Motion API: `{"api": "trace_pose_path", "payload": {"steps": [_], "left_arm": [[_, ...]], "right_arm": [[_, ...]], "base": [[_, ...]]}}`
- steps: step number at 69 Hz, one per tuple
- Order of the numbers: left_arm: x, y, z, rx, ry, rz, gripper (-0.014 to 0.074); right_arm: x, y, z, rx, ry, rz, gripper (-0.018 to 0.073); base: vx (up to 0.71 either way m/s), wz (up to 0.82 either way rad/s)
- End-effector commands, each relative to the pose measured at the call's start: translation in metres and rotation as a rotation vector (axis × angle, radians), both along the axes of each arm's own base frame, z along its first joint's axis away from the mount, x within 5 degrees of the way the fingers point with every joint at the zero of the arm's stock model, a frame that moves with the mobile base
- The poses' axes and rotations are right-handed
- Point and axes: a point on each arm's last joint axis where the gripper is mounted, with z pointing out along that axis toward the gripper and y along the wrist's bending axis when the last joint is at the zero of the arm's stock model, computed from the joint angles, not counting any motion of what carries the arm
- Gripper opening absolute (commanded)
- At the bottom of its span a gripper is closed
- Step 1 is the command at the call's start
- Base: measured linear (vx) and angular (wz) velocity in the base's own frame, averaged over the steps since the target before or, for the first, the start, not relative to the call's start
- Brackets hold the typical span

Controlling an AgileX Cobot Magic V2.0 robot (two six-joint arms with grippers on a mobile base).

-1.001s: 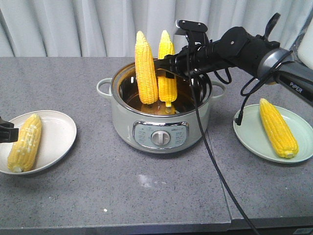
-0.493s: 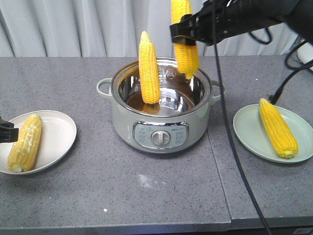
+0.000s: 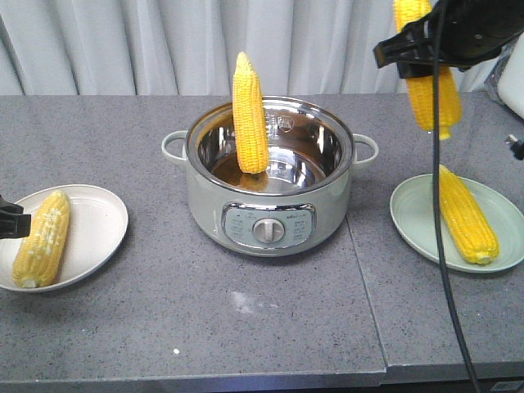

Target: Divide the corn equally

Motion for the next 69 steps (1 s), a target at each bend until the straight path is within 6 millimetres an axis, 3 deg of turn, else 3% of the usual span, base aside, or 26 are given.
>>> {"api": "trace_pose_path", "payload": {"steps": [1,9,24,37,53,60,69], "left_arm": [[0.000,-0.001,0.016,-0.024,-0.095,0.004,0.0370],[0.000,-0.001,0.016,-0.024,-0.095,0.004,0.0370],[0.000,-0.001,0.016,-0.024,-0.095,0.004,0.0370],[0.000,-0.001,0.016,-0.024,-0.095,0.004,0.0370],[0.000,-0.001,0.016,-0.024,-0.095,0.004,0.0370],[0.000,-0.001,0.016,-0.024,-0.095,0.004,0.0370],[0.000,-0.001,0.016,-0.024,-0.095,0.004,0.0370]], "right_arm": [[-0.014,-0.020,0.028,0.037,-0.089,-0.043,0.0191],[-0.018,-0.041,0.029,0.089,-0.052,-0.070,0.0191],[-0.028,-0.061,0.026,0.083,-0.026,-0.088,0.0194],[-0.039,-0.063,-0.024,0.082,0.003,-0.096,0.0194],[-0.071,-0.064,-0.080,0.103,0.053,-0.106,0.0194],[-0.087,-0.065,-0.093,0.086,0.078,-0.106,0.0194],[-0.104,-0.066,-0.092,0.099,0.065,-0.120,0.0194]], "base": [[0.00,0.00],[0.00,0.00],[0.00,0.00],[0.00,0.00],[0.00,0.00],[0.00,0.00],[0.00,0.00]]}}
